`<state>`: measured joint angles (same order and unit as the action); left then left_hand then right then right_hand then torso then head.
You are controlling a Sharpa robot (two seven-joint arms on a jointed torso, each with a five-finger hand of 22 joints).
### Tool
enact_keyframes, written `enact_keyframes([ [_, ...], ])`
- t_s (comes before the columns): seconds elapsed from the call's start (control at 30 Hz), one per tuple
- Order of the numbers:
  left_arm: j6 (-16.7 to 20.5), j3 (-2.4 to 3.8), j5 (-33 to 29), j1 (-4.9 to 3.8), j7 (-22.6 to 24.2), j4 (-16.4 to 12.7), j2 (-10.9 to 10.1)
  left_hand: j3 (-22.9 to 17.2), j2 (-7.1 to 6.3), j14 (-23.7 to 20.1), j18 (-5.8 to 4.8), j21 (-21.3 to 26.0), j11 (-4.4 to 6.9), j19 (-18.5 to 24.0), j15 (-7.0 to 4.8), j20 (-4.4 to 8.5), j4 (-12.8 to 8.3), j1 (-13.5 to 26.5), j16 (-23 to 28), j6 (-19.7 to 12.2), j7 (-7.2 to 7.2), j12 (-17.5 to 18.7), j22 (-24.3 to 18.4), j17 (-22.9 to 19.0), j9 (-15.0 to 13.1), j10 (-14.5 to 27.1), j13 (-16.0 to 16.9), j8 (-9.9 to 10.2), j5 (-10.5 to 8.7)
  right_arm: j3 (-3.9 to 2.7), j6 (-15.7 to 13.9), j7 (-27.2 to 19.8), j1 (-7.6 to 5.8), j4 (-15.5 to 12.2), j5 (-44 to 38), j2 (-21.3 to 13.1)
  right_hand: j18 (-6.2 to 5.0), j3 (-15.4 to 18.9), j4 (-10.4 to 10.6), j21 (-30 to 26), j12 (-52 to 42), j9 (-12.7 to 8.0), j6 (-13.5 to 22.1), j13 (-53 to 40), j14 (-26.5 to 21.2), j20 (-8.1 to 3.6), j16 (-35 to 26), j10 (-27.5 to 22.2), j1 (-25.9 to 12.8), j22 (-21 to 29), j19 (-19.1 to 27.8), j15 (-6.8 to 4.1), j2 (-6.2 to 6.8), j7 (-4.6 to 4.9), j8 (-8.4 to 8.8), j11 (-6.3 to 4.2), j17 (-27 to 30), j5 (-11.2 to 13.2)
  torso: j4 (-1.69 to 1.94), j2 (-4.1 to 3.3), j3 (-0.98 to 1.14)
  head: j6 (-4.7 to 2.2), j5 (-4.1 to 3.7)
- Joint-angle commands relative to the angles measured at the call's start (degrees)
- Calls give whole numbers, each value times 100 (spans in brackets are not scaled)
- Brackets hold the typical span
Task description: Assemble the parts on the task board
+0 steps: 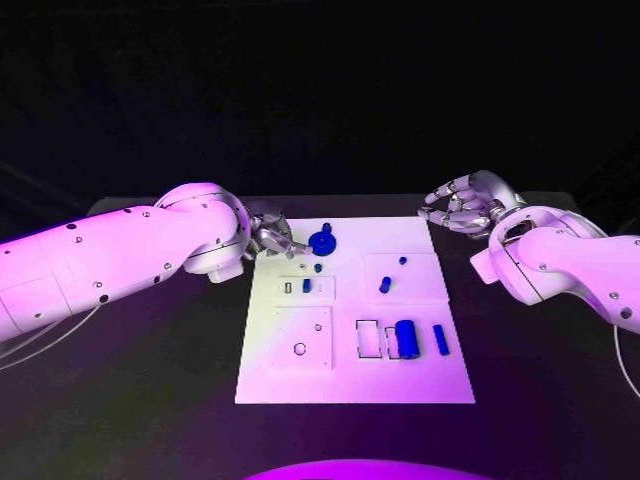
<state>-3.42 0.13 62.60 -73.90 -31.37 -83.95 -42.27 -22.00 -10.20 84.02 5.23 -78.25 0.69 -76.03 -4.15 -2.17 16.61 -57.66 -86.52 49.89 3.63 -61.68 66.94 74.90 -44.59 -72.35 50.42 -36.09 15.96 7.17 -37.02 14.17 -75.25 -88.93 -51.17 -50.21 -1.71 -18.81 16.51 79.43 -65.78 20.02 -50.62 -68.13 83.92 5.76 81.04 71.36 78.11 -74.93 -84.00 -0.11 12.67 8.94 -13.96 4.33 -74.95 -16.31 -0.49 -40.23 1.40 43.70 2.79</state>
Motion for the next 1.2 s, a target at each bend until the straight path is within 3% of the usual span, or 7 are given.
enact_keyframes([
  [0.03, -42, 34, -321, -53, 20, 107, -5, 52, 19, 386, -11, 64, -80, 49, 73, -60, 1, -149, 34, -88, 75, 181, -78, 706, 143, 180, -225, 228, 42, -1, 78, -27, 4, 4, -10, 5, -85, 49, 1, -31, 40, -8, 42, 7, 261, 23, -33, -43, -6, -1057, -21, -1, -36, 13, -30, -15, -214, -27, 9, -9, -1, -18, -1],
  [0.17, 7, 58, -474, -100, 86, 415, 97, 122, 33, 343, 35, 199, -167, 191, 150, -129, 5, -304, 102, -154, 171, 658, -294, 576, 288, 579, -790, 471, 51, -1, 78, -26, 5, 2, -8, 1, -85, 49, 1, -31, 40, -8, 42, 7, 261, 23, -33, -43, -6, -1057, -21, -1, -36, 13, -30, -15, -214, -27, 10, -15, -3, -21, 4],
  [0.33, 30, 67, -518, -121, 180, 849, 298, 179, 48, 301, 56, 267, -217, 257, 194, -169, 8, -366, 166, -246, 231, 819, -390, 455, 392, 706, -993, 639, 49, -1, 79, -25, 5, -5, -7, -4, -83, 51, -1, -25, 24, -10, 43, -3, 261, 22, -35, -28, -14, -1059, -26, -2, -47, 12, -34, -17, -217, -30, -10, -30, -6, -43, 18],
  [0.43, -4, 69, -466, -128, 226, 1084, 412, 186, 46, 299, 58, 272, -223, 261, 199, -173, 7, -370, 168, -254, 238, 816, -397, 452, 403, 705, -991, 655, 48, -1, 79, -24, 5, -9, -7, -8, -83, 51, -1, -25, 24, -10, 43, -3, 261, 22, -35, -28, -14, -1059, -26, -2, -47, 12, -34, -17, -217, -30, -26, -44, -10, -62, 26],
  [0.6, -168, 64, -222, -139, 275, 1427, 608, 236, 23, 296, 61, 285, -240, 271, 215, -186, 14, -354, 174, -255, 254, 821, -413, 442, 436, 710, -1007, 695, 36, -1, 77, -19, 5, -18, -7, -20, -83, 51, -1, -25, 24, -10, 43, -3, 261, 22, -35, -28, -14, -1059, -26, -2, -47, 12, -34, -17, -217, -30, -33, -68, 1, -72, 35],
  [0.83, -423, -6, -131, -143, 297, 1852, 873, 297, 23, 304, 54, 267, -244, 245, 222, -200, 22, -296, 160, -230, 255, 780, -374, 467, 465, 679, -972, 720, 6, -1, 74, -20, 4, -24, -7, -12, -83, 52, -4, -27, 29, -11, 44, 3, 260, 22, -38, -30, -14, -1058, -27, -3, -50, 11, -36, -18, -215, -32, -32, -68, -8, -50, 49],
  [1.2, -598, -45, -121, -142, 297, 2152, 1042, 312, 46, 316, 44, 241, -241, 214, 221, -204, 21, -278, 142, -208, 249, 745, -326, 502, 475, 649, -938, 724, 1, -1, 71, -24, 4, -21, -7, 0, -83, 52, -4, -27, 29, -11, 44, 3, 260, 22, -38, -30, -14, -1058, -27, -3, -50, 11, -36, -18, -215, -32, -30, -42, -3, -34, 47],
])
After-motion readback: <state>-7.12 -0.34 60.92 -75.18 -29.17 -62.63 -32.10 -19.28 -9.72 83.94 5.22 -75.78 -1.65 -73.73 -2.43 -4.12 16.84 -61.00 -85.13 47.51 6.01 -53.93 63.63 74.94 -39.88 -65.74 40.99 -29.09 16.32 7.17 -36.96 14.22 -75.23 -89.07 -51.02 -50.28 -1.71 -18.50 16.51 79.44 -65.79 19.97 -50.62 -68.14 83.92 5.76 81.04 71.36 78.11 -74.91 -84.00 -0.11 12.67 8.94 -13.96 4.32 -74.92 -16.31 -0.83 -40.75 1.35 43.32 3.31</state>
